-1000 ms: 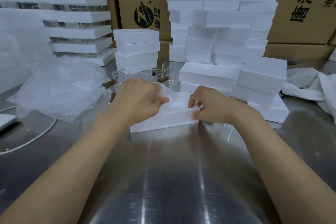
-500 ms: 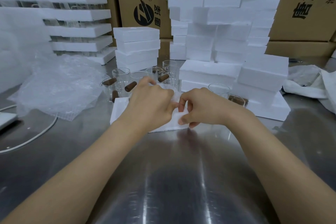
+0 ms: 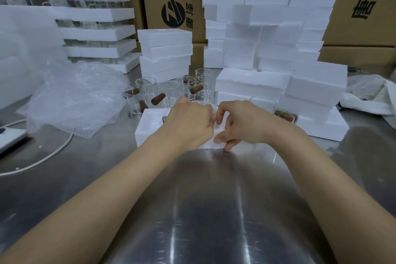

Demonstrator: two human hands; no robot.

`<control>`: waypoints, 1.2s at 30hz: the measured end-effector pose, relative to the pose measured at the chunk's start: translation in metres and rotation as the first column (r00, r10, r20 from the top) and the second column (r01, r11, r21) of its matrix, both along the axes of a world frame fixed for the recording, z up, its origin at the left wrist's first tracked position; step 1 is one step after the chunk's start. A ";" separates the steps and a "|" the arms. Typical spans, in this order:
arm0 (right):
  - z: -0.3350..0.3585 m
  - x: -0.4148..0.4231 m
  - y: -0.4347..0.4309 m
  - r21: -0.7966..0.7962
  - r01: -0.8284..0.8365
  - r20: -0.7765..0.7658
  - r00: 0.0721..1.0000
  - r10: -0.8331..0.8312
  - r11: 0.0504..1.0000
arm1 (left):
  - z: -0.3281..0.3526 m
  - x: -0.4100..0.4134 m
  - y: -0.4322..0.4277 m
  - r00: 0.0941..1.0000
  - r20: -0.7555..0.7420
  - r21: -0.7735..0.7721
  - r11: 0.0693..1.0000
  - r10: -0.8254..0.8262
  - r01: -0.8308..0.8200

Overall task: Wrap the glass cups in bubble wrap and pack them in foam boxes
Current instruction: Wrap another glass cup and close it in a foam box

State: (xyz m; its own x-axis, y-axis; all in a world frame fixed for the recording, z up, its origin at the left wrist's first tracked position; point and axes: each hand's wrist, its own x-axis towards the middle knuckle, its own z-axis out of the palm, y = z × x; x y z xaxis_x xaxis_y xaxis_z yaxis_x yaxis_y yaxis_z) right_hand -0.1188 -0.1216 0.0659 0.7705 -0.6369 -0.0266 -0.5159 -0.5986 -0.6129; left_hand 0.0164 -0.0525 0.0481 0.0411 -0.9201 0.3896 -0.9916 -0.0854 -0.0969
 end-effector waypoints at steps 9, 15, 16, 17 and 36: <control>-0.001 0.001 -0.002 -0.113 0.102 -0.050 0.993 -0.108 0.988 | 0.001 0.026 0.008 0.813 -0.541 -0.244 0.965 -0.216 0.094; 0.003 -0.007 -0.007 -0.180 0.215 -0.103 0.966 -0.235 0.960 | 0.014 0.057 0.018 0.846 -0.366 -0.265 0.828 0.388 -0.494; 0.003 -0.006 -0.007 -0.218 0.221 -0.095 0.964 -0.246 0.951 | 0.015 0.060 0.019 0.805 -0.343 -0.179 0.808 0.483 -0.561; 0.002 -0.004 -0.006 -0.258 0.225 -0.087 0.963 -0.255 0.940 | 0.015 0.061 0.020 0.771 -0.339 -0.077 0.801 0.539 -0.593; -0.032 0.014 -0.019 -0.238 0.262 0.183 0.958 -0.221 0.935 | -0.005 0.039 0.006 0.915 -0.400 -0.259 0.964 -0.052 -0.059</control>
